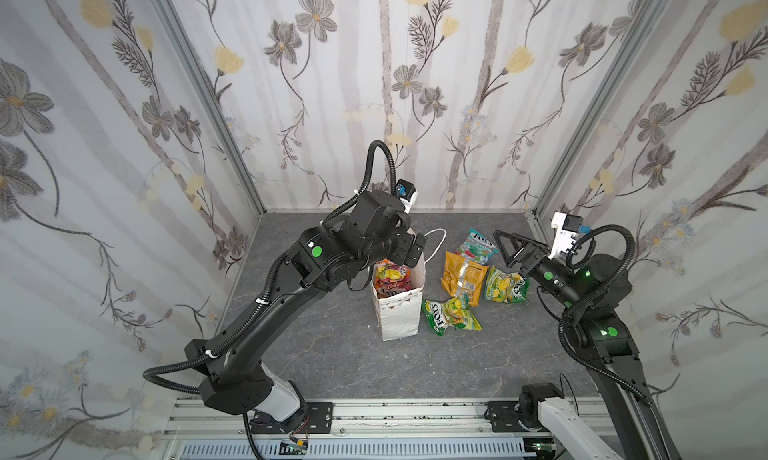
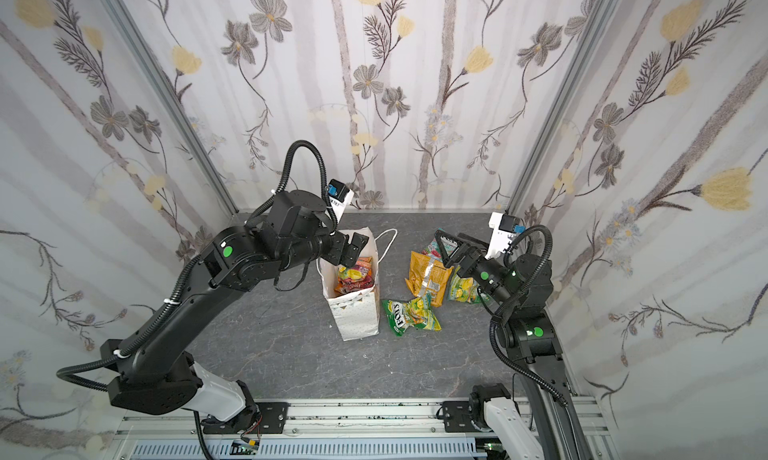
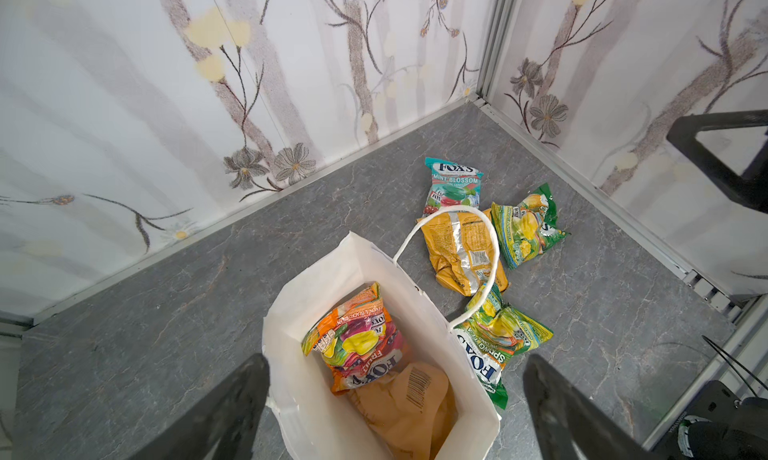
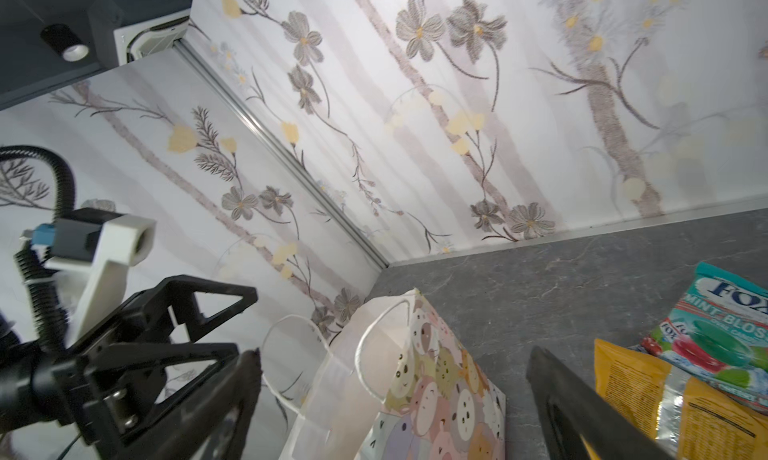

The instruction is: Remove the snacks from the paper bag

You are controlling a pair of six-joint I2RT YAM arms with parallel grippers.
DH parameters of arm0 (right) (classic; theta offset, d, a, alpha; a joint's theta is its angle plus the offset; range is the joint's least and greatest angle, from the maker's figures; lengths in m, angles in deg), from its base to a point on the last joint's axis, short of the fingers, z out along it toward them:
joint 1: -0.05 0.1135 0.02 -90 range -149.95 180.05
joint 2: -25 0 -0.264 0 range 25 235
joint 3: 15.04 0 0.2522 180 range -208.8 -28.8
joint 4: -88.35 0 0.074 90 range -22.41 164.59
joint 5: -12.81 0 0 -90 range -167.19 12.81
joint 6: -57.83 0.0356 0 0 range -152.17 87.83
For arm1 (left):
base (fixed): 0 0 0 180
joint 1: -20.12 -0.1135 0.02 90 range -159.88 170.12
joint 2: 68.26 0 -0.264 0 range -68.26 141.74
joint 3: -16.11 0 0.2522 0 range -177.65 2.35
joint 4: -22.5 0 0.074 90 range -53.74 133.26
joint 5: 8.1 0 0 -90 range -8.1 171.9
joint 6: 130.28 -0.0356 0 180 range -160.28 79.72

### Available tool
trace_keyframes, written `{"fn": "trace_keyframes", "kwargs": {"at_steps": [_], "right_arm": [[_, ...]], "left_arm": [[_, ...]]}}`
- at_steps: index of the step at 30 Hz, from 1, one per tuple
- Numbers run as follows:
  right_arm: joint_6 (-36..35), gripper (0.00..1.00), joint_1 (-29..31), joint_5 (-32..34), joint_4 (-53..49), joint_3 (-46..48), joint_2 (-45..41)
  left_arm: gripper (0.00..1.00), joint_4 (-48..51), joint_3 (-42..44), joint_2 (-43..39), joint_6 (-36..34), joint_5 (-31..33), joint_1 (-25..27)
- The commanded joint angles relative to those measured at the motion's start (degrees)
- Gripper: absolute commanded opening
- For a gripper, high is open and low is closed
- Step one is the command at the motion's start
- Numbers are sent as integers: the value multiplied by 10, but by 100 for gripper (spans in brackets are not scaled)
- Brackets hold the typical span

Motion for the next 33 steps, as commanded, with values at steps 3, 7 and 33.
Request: {"fn": "trace_keyframes", "kwargs": {"at_steps": [3, 7, 33], "right_arm": [[-24, 99, 90, 2, -73, -62, 24], [-38, 99, 158, 44, -105, -102, 38], [-37, 99, 210, 51, -113, -111, 59]], "left_arm": [[88, 54, -41, 48, -6, -20, -23], [79, 99, -73, 96, -7, -30, -39], [76, 62, 100, 140, 10, -107, -74]]}}
